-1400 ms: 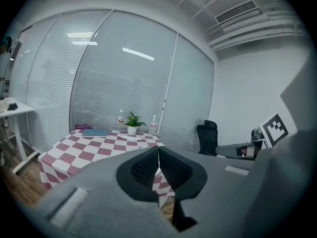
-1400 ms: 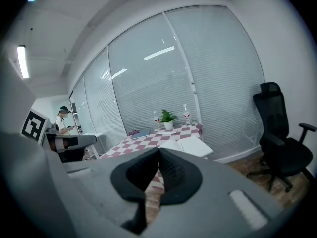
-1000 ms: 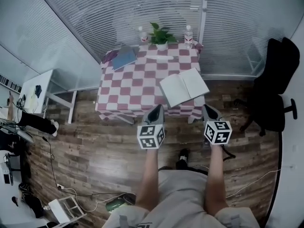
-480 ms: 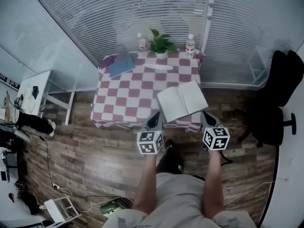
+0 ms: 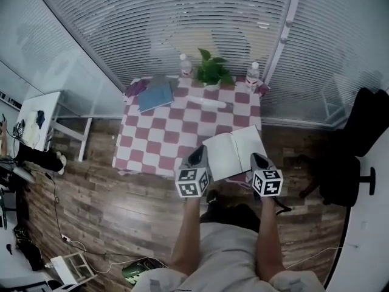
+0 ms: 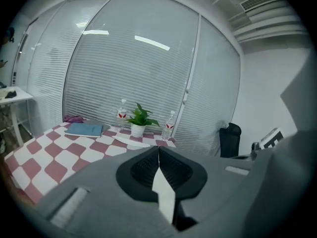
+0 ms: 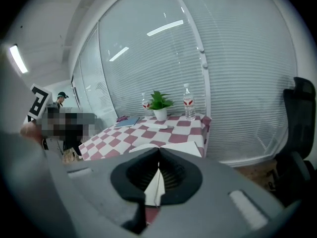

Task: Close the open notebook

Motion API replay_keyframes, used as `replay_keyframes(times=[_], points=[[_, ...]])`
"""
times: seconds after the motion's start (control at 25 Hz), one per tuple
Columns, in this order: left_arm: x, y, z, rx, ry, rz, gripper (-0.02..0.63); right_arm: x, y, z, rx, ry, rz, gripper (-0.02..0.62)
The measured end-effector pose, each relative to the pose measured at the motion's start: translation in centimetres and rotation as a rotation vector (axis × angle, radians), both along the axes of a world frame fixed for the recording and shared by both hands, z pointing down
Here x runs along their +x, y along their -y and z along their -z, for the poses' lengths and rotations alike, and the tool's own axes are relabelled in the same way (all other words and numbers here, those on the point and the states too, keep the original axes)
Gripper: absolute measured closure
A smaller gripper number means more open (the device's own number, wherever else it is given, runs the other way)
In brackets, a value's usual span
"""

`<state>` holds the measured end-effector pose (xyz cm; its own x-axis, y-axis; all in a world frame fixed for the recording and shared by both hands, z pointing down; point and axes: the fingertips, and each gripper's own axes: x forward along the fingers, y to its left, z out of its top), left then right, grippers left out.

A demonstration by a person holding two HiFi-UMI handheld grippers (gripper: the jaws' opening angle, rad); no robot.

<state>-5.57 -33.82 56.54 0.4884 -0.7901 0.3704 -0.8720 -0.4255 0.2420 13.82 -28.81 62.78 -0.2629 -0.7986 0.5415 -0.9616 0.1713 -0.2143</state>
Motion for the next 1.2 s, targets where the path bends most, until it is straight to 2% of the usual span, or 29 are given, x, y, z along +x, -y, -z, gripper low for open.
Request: replay_keyframes(times=[0.16, 0.36, 0.68, 0.84, 0.96, 1.08, 1.12, 1.2], points=[[0.4, 0.0, -2.7, -0.060, 0.007, 0.032, 0.597, -0.9, 1.9, -2.4, -0.054, 0.011, 0.098, 0.595], [1.9, -0.7, -4.6, -0.089, 0.013, 0.082, 0.597, -1.5, 3.8, -5.3, -0.110, -0.036, 0.226, 0.594], [0.9, -5.8, -10.3, -0.203, 0.003, 0.226, 0.595, -3.8, 2.0, -11.0, -0.188, -0.150, 0.456, 0.594], [0.0, -8.9, -14.4, -0.287, 0.034, 0.293, 0.595, -5.0, 0.5, -12.3, -0.177, -0.224, 0.573, 0.595], [0.6, -10.6, -17.2, -0.346, 0.026, 0.329, 0.595, -4.3, 0.9, -12.8, -0.160, -0.265, 0.553, 0.595], [0.4, -11.6, -18.8, -0.371, 0.020, 0.380, 0.595, -4.2, 0.8, -13.4, -0.168, -0.290, 0.576, 0.594], [-0.1, -11.8, -19.3, -0.376, 0.008, 0.414, 0.595, -4.2, 0.9, -13.4, -0.159, -0.303, 0.584, 0.594], [-1.0, -12.3, -19.9, -0.379, -0.064, 0.484, 0.594, -4.0, 1.0, -13.4, -0.152, -0.309, 0.594, 0.594]])
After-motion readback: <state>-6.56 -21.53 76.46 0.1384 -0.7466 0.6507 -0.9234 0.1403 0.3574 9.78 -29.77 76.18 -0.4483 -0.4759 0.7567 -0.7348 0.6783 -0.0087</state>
